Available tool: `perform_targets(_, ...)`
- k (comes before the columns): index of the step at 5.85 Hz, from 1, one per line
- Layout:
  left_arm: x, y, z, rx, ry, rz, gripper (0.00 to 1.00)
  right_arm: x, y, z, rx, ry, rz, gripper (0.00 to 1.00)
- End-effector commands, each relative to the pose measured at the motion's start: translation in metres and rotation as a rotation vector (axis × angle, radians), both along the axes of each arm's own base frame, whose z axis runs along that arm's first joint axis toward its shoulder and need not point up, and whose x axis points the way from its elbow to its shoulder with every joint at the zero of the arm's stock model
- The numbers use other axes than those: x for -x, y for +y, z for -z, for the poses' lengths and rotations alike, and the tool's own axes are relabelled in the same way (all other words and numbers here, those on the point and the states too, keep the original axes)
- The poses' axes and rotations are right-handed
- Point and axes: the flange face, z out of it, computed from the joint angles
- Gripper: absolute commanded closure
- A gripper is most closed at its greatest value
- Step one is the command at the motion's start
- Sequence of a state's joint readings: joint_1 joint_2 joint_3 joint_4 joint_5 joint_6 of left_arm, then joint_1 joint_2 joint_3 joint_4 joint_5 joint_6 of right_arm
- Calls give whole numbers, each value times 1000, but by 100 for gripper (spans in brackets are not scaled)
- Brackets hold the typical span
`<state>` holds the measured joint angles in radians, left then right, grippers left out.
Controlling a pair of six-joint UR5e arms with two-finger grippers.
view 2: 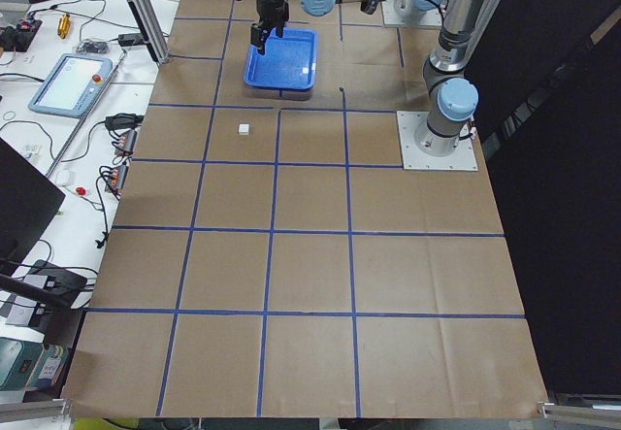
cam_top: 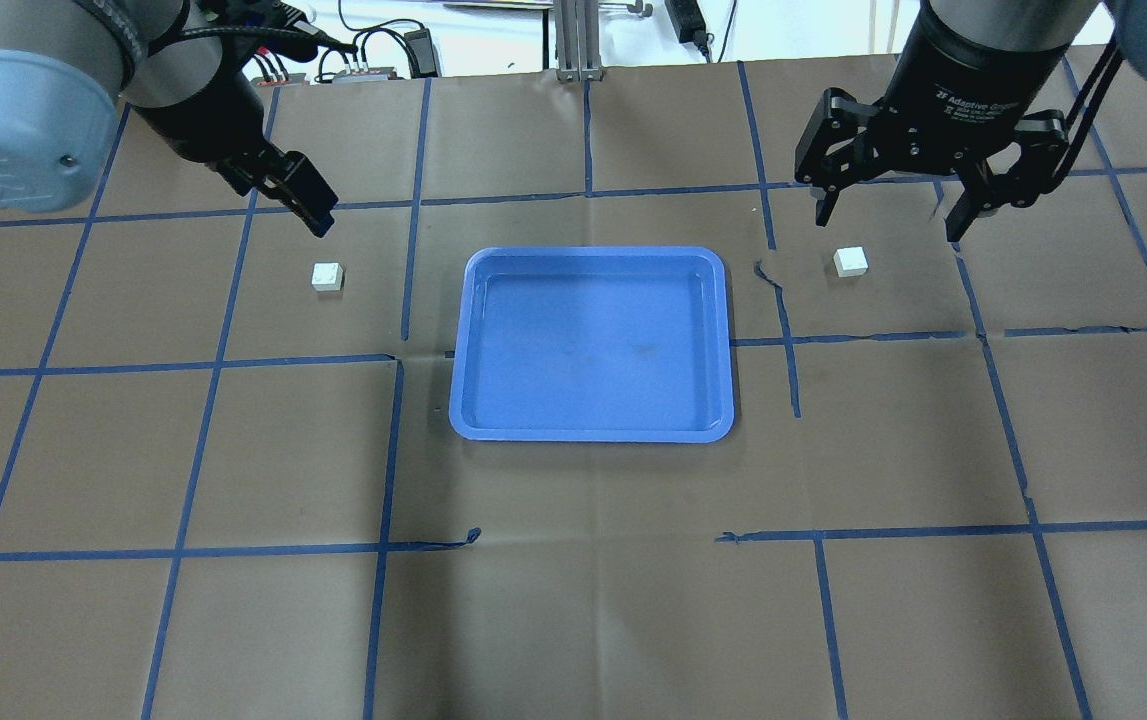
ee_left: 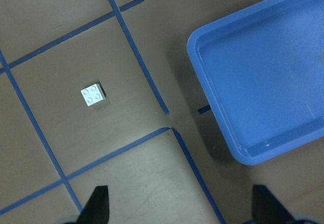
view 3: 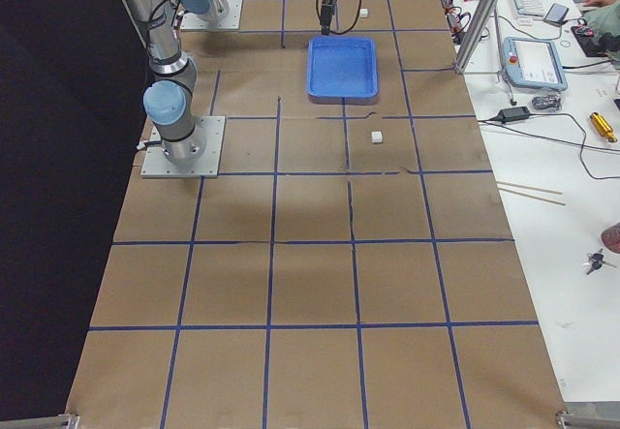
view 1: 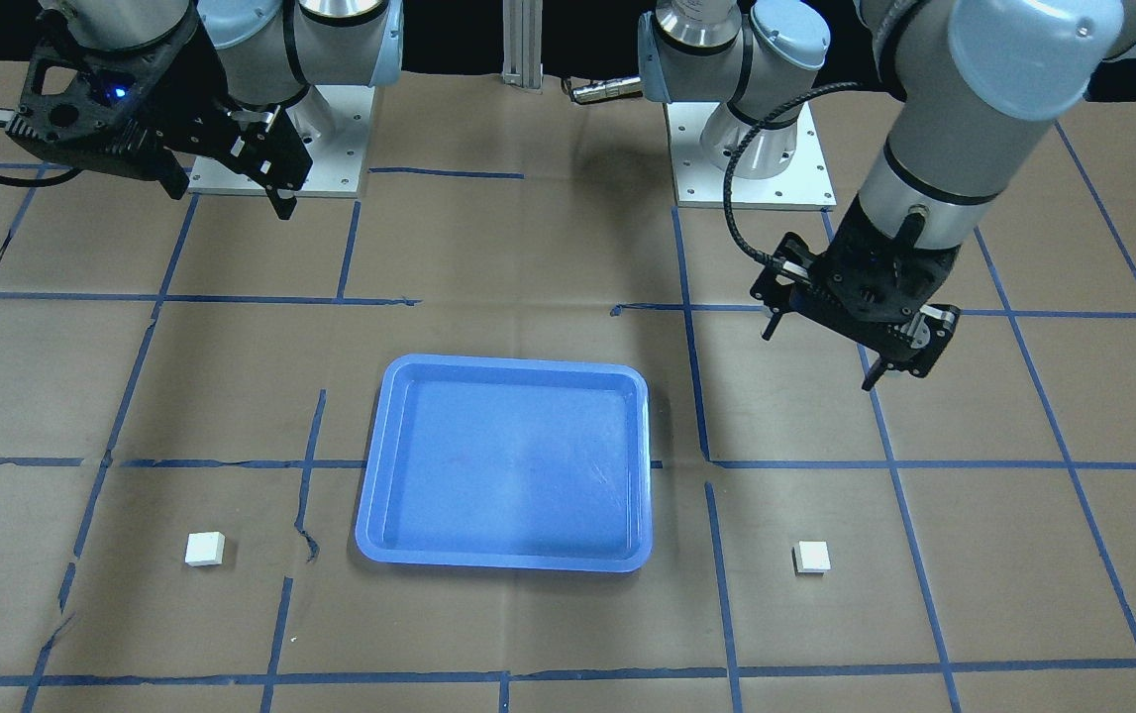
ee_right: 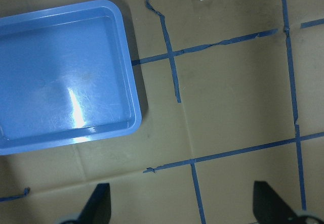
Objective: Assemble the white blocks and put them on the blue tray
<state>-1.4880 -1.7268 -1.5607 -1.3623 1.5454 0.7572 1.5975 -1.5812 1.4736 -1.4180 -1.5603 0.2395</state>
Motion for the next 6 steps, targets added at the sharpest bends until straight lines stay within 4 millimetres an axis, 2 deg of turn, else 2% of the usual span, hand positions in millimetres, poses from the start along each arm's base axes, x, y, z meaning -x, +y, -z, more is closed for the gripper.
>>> perform_targets(1,-37,-55,77,4,-28,325,1,-1,-8,12,-16,0,-9,0)
perform_targets(2,-55,-77,122,-8,-26,498,1,0,-20,20,-32,4,-50,0)
perform_targets(3,-69,-88,157,-24,-24,668,1,0,-22,24,-43,3,-58,0)
perform_targets(4,-72,-96,176,-15,-51,927,1,5,-24,24,-37,-9,-225,0)
perform_targets(5,-75,-99,207,-49,-20,990,2,31,-32,26,-34,-29,-426,0)
perform_targets(6,-75,-101,236,-82,7,993,2,84,-42,25,-15,-51,-578,0)
